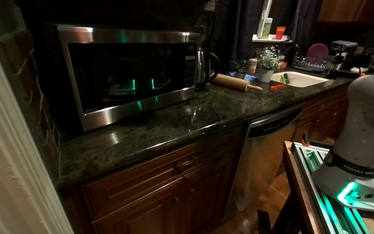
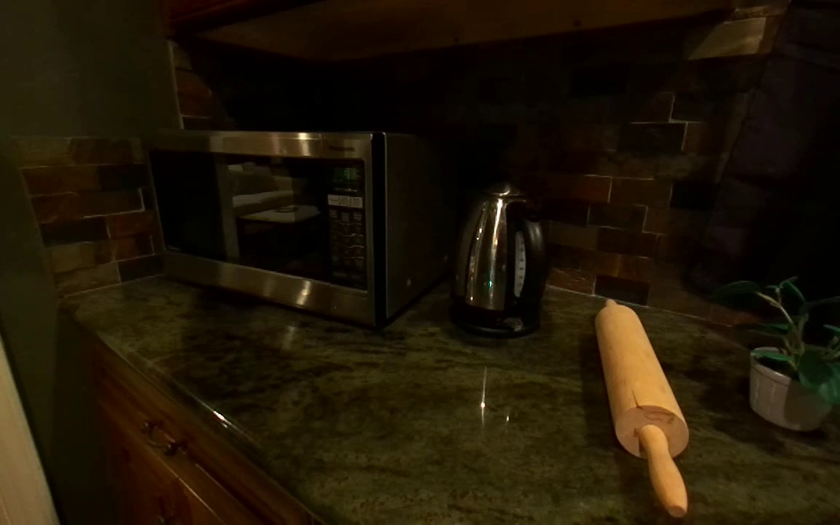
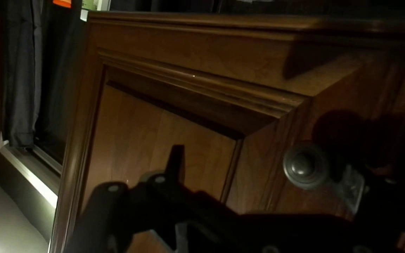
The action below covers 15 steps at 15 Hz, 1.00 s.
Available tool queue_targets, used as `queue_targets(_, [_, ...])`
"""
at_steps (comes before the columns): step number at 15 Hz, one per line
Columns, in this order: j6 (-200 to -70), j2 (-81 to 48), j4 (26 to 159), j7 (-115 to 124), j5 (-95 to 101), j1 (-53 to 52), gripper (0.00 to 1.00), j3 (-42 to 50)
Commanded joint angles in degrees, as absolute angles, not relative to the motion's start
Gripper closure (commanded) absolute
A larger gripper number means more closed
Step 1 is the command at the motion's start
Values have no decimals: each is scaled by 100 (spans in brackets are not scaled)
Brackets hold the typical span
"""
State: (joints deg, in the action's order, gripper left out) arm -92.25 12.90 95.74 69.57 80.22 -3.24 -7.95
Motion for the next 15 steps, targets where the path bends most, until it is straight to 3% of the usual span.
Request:
queue_targets(1, [-8893,1873,10082,6502,8165,-373,0,-806])
queue_targets(15, [-8294,2793,10483,4026,7735,-640,0,-1017])
